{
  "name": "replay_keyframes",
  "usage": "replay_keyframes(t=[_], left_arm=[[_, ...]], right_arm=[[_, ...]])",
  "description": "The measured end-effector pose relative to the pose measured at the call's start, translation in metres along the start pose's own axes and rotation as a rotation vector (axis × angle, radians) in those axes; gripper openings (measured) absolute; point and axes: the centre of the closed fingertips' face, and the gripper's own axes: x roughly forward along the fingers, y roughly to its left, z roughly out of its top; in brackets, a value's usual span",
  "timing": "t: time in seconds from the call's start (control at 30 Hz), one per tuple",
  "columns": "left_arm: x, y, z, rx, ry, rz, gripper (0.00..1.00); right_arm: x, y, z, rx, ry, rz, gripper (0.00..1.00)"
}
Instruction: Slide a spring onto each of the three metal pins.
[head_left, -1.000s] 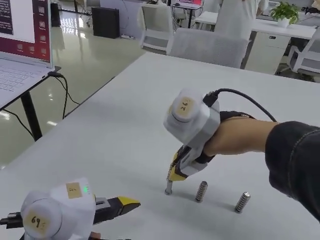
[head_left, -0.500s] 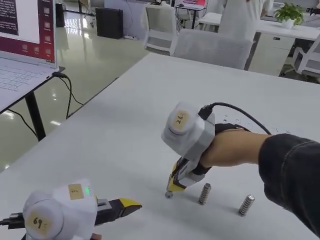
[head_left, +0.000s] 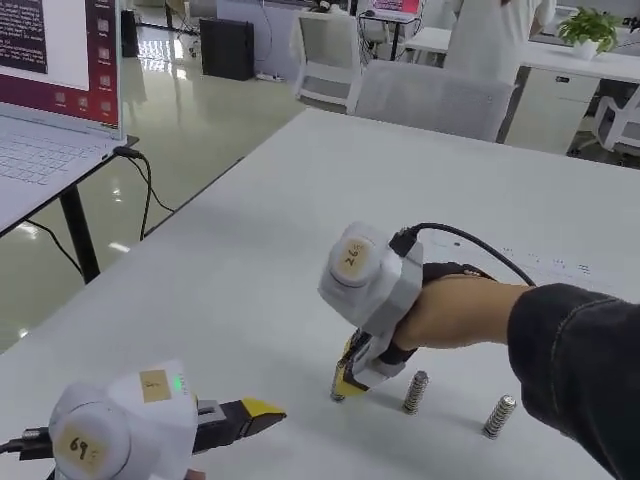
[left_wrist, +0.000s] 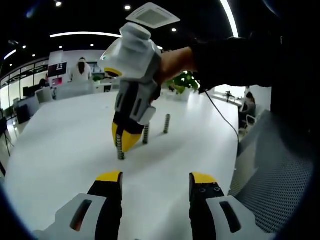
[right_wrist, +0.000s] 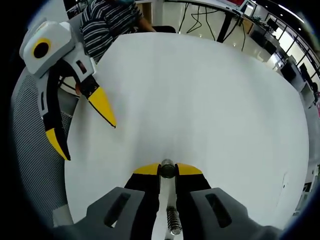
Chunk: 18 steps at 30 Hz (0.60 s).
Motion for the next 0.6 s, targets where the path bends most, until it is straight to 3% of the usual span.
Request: replay_keyframes(t=[0.6], left_arm=[[0.0003,0.0015,0.0005,-0.003,-0.002,0.005,0.48]], right_arm=[[0.0026,0.0000,-0.0022,0.017,-0.016,0.000,0.13]])
